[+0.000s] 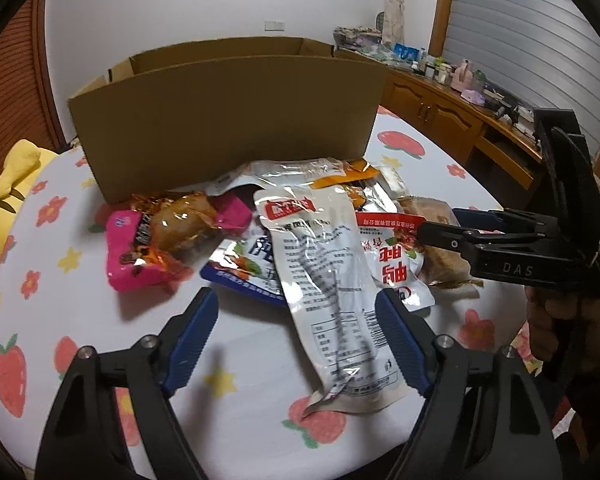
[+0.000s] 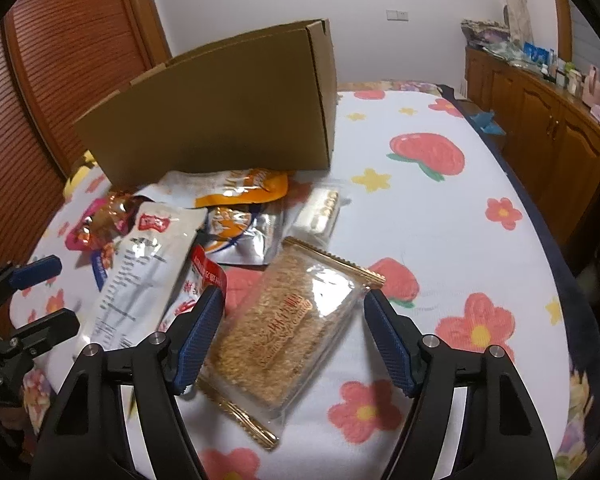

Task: Organize snacks
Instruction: 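Lower the right gripper onto the clear golden snack bag while the left gripper approaches the white red-label packet, then close the right gripper on the golden snack bag while the left gripper grasps the white red-label packet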

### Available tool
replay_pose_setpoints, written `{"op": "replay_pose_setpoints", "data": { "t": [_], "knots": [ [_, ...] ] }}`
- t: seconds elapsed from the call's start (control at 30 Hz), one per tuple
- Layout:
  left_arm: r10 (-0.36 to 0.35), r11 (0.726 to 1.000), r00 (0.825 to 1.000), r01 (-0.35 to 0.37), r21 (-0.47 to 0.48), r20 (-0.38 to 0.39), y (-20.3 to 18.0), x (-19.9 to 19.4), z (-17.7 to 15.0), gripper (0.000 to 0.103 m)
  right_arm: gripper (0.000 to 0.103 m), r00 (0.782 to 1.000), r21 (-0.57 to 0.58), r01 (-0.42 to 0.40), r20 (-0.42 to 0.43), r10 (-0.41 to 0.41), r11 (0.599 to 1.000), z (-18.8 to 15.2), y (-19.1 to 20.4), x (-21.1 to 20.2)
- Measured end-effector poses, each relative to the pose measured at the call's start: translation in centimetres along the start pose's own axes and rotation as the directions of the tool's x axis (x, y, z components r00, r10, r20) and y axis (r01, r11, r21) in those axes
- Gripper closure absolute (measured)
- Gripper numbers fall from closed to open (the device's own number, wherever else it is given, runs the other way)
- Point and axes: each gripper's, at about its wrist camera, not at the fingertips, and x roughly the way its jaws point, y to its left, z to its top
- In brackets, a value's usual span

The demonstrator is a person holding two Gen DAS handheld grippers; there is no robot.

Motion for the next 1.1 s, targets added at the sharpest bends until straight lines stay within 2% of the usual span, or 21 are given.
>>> {"op": "replay_pose_setpoints", "data": {
  "t": [0.17, 0.2, 0.43, 0.77, 0.97, 1.1],
  "knots": [
    [-0.005, 1.000, 0.999, 0.006, 0.022, -0.037, -1.0, 0.9, 0.1, 0.027, 0.048, 1.000, -0.044, 0.003, -0.006, -0.003, 0.999, -0.3, -0.2, -0.3],
    [-0.006, 1.000, 0.999, 0.007, 0.024, -0.039, -1.1, 1.0, 0.1, 0.027, 0.048, 1.000, -0.057, 0.004, -0.001, -0.004, 0.998, -0.4, -0.2, -0.4],
    [-0.005, 0.999, 0.996, 0.008, 0.031, -0.084, -2.3, 2.4, 0.9, 0.027, 0.050, 1.000, -0.034, -0.029, 0.006, 0.029, 0.999, -0.8, -1.1, -1.1],
    [0.076, 0.997, 0.988, -0.071, 0.042, -0.133, -3.3, 4.9, 1.7, 0.024, 0.049, 1.000, -0.053, 0.002, 0.031, -0.001, 0.999, -1.3, -1.0, -1.9],
    [0.097, 0.993, 0.987, -0.088, 0.076, -0.130, -3.2, 4.7, 1.2, 0.024, 0.046, 0.999, -0.059, 0.008, 0.045, -0.006, 0.998, -1.3, -1.0, -2.6],
    [0.090, 0.995, 0.988, -0.083, 0.058, -0.128, -1.9, 3.8, 0.9, 0.025, 0.046, 0.999, -0.071, 0.012, 0.033, -0.009, 0.997, -1.5, -1.1, -2.5]
  ]
}}
